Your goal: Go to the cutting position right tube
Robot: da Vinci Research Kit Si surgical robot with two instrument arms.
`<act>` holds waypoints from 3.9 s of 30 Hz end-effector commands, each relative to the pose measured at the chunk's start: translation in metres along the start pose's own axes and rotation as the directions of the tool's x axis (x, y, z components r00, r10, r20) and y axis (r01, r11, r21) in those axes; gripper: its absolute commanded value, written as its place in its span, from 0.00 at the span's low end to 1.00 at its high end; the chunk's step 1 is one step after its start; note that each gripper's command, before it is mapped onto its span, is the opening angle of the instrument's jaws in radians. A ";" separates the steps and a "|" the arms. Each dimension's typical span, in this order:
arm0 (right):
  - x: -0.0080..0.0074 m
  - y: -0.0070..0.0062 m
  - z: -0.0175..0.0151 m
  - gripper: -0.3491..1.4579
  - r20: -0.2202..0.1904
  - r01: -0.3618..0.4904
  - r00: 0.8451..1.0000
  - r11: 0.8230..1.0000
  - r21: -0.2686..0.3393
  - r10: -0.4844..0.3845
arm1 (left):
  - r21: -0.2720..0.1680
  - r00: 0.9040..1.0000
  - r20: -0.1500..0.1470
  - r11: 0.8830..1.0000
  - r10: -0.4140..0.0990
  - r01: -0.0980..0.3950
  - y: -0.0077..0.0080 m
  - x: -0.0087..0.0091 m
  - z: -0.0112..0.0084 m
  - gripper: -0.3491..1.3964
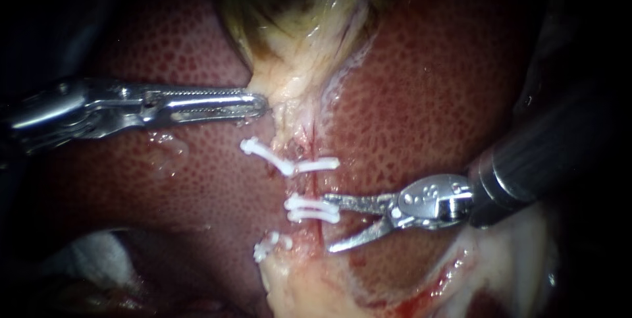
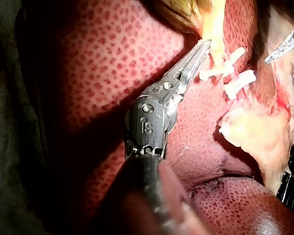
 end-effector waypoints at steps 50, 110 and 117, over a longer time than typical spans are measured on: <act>-0.0031 0.0026 0.0035 0.99 0.018 0.002 1.000 1.000 0.012 -0.002 | 0.044 0.999 -0.051 0.999 -0.003 0.006 -0.0007 0.0073 -0.0100 0.00; -0.0046 0.0060 0.0081 0.98 0.082 -0.281 0.959 0.944 0.170 0.271 | 0.049 0.999 -0.051 0.999 -0.004 0.006 -0.0001 0.0073 -0.0101 0.00; -0.0042 0.0054 0.0083 0.96 0.082 -0.294 0.956 0.915 0.277 0.282 | 0.049 0.999 -0.052 0.999 -0.004 0.006 0.0000 0.0073 -0.0100 0.00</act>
